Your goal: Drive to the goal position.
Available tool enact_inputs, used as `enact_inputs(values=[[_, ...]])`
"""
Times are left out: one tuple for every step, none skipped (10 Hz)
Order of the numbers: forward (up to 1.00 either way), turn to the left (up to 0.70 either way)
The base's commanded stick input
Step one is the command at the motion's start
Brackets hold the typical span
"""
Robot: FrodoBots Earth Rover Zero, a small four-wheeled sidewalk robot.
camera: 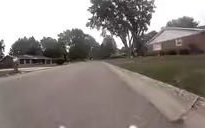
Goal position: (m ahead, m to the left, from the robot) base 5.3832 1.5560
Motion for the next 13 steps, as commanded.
enact_inputs(values=[[1.00, 0.00], [1.00, 0.00], [1.00, 0.00], [1.00, 0.00], [1.00, 0.00], [1.00, 0.00], [1.00, 0.00], [1.00, 0.00], [1.00, 0.00], [1.00, 0.00], [1.00, 0.00], [1.00, 0.00], [1.00, 0.00]])
